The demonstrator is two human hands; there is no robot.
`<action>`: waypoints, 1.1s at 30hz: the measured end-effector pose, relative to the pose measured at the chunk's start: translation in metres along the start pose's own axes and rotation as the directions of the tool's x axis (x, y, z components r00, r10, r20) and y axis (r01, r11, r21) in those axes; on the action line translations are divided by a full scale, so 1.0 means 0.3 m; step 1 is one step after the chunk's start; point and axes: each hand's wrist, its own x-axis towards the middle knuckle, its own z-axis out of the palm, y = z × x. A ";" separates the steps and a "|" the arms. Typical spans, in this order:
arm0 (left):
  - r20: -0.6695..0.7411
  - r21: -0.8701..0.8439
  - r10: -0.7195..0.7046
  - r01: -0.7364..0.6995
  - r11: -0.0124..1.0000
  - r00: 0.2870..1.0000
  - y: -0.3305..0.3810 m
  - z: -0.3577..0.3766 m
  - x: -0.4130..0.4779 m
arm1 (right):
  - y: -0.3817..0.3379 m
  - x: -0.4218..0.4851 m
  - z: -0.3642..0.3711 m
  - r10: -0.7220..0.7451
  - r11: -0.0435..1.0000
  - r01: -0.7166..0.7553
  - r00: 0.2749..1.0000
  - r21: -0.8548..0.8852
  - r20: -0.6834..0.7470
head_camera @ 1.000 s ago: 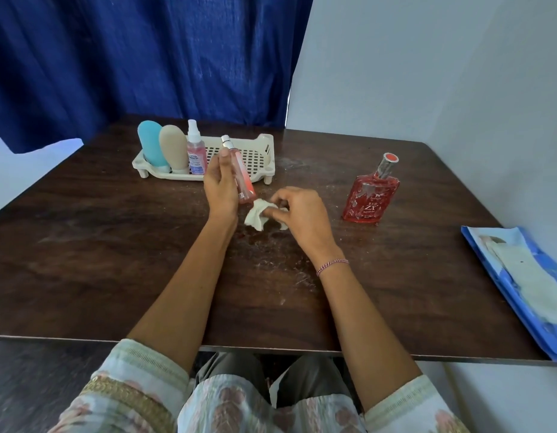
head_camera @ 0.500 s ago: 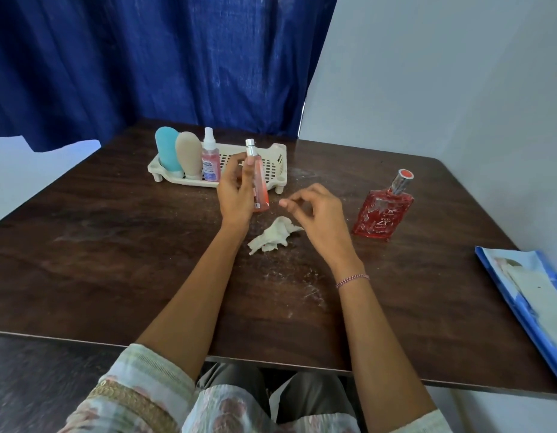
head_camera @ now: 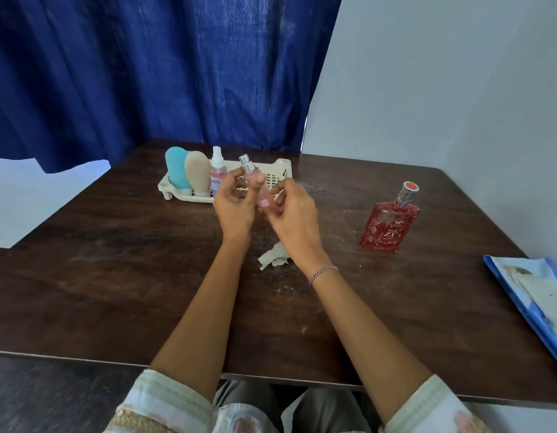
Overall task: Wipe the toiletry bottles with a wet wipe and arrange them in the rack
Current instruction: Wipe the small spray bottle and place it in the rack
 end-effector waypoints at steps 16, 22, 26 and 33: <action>-0.081 0.079 -0.039 0.045 0.996 0.996 -0.001 -0.042 0.072 | -0.017 0.208 0.123 0.074 0.973 -0.093 0.992 0.209 0.100; -0.178 0.242 -0.003 0.047 0.969 0.984 -0.009 -0.061 0.088 | -0.029 0.207 0.168 0.154 0.926 -0.169 0.985 0.337 0.074; -0.212 0.381 -0.042 0.122 0.917 0.976 -0.013 -0.065 0.093 | -0.015 0.214 0.197 0.137 0.928 -0.173 0.982 0.331 0.128; -0.208 0.445 -0.091 0.177 0.878 0.974 -0.021 -0.068 0.114 | 0.004 0.250 0.261 0.159 0.933 -0.215 0.965 0.289 0.207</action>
